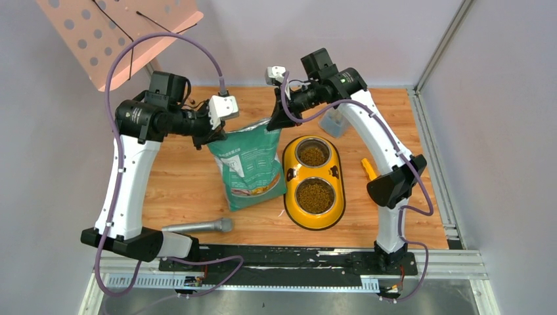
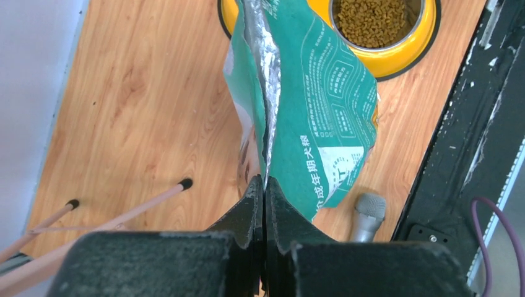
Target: Serve the pet food
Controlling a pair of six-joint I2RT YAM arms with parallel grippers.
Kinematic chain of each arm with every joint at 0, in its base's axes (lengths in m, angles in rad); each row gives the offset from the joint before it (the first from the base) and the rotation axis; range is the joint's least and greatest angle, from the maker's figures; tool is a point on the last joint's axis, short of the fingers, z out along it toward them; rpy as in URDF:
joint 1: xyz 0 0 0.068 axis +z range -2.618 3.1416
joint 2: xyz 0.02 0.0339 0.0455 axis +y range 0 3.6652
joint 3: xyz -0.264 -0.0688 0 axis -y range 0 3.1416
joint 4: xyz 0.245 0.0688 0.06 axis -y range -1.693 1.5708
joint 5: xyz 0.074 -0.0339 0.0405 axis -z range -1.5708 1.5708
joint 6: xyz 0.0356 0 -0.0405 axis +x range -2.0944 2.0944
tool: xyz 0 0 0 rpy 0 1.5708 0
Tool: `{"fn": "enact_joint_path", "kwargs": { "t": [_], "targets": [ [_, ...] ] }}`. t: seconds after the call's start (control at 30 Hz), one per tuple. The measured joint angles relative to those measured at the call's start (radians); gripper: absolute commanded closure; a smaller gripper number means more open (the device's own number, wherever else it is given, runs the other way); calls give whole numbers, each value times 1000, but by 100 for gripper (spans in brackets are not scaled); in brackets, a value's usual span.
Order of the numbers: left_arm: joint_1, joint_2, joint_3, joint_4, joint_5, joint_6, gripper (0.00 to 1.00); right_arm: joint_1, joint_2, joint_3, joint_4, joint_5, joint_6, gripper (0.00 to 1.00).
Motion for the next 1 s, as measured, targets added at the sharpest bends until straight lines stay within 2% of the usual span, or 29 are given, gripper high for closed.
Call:
{"fn": "enact_joint_path", "kwargs": {
  "t": [0.3,0.37,0.47,0.53,0.57,0.6,0.7,0.83,0.87,0.93,1.0],
  "targets": [
    [-1,5,1,-2,2,0,100,-7,0,0,-20,-16,-5,100],
    [-1,5,1,2,0,2,94,-9,0,0,-20,-17,-6,100],
    [-3,3,-2,16,-13,6,74,-13,0,0,-21,-19,-6,100],
    [1,-9,-11,13,-49,10,72,-25,0,0,-32,-15,-6,100],
    [5,-19,-16,11,-66,11,72,-35,0,-1,-36,-16,-6,100],
    [6,-30,-21,12,-79,11,77,-42,0,-2,-39,-16,-5,100],
    [7,-56,-26,13,-117,15,98,-52,0,-3,-52,-22,-2,100],
    [8,-63,-26,5,-128,22,100,-53,0,-3,-60,-27,1,100],
    [8,-63,-26,5,-128,23,100,-53,0,-3,-59,-27,3,93],
    [8,-63,-26,4,-129,23,100,-53,0,-3,-59,-27,6,69],
    [9,-63,-26,0,-134,22,100,-56,-2,-3,-58,-22,15,55]
  ]
}}
